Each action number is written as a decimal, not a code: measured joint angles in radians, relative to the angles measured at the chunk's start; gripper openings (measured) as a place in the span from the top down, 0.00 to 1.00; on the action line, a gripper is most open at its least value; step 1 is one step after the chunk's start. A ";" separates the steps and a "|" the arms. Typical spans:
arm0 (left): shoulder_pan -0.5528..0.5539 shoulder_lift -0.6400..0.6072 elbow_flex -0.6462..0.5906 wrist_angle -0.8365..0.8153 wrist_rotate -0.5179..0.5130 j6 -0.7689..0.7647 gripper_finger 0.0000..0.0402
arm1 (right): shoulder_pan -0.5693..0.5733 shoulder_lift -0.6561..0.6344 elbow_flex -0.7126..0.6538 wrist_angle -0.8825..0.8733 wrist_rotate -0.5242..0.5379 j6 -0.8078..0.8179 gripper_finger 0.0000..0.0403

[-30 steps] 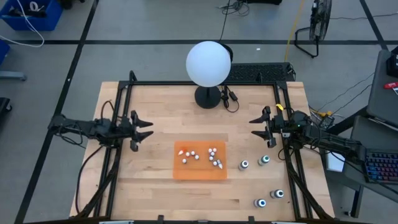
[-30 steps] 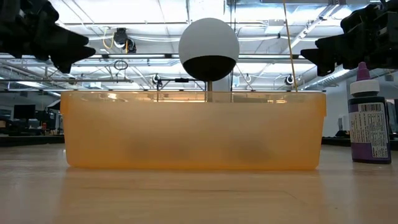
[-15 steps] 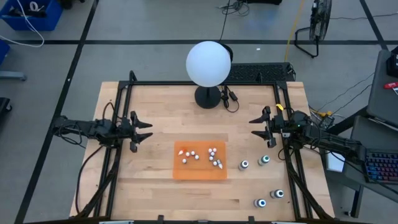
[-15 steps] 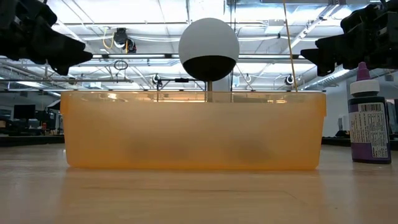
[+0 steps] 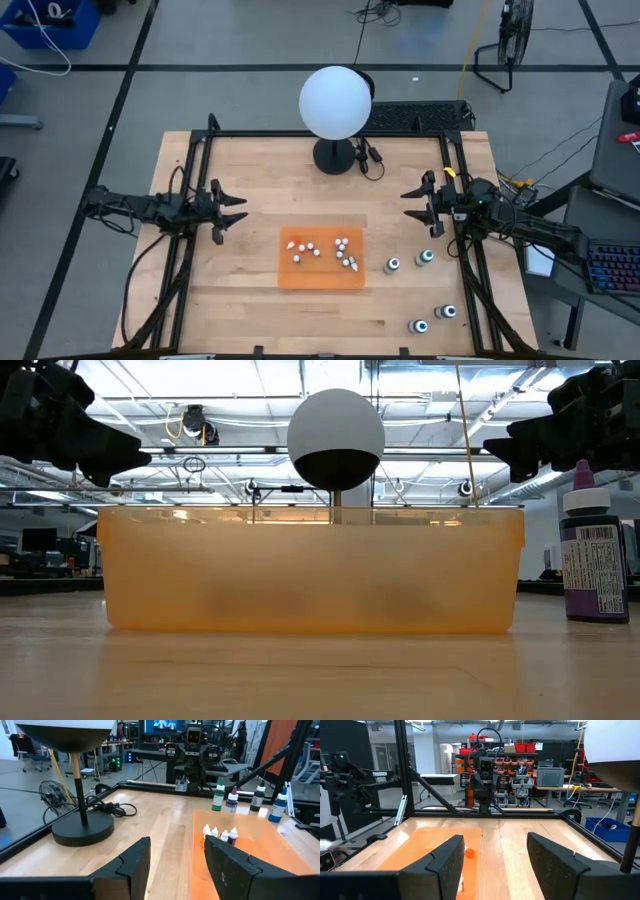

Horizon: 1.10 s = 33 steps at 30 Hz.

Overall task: Pick & Place food coloring
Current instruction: Put the large green food coloring bottle into the orange container

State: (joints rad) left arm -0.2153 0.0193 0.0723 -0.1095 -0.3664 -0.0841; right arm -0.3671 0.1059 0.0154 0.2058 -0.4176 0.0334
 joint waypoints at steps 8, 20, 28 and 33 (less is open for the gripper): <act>0.000 0.000 0.000 0.000 0.000 0.001 0.54 | 0.000 0.000 0.000 0.000 0.000 0.000 0.49; 0.000 0.000 0.000 0.001 0.000 0.001 0.54 | 0.000 0.000 0.000 0.066 -0.001 -0.228 0.49; 0.000 0.000 0.000 0.001 0.000 0.001 0.54 | 0.002 0.000 0.000 0.178 0.043 -0.128 0.49; 0.000 0.000 0.000 0.001 0.001 0.001 0.54 | 0.005 0.000 0.000 0.191 -0.036 0.198 0.49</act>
State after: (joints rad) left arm -0.2153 0.0193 0.0723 -0.1081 -0.3657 -0.0830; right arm -0.3626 0.1062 0.0151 0.3972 -0.4540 0.2312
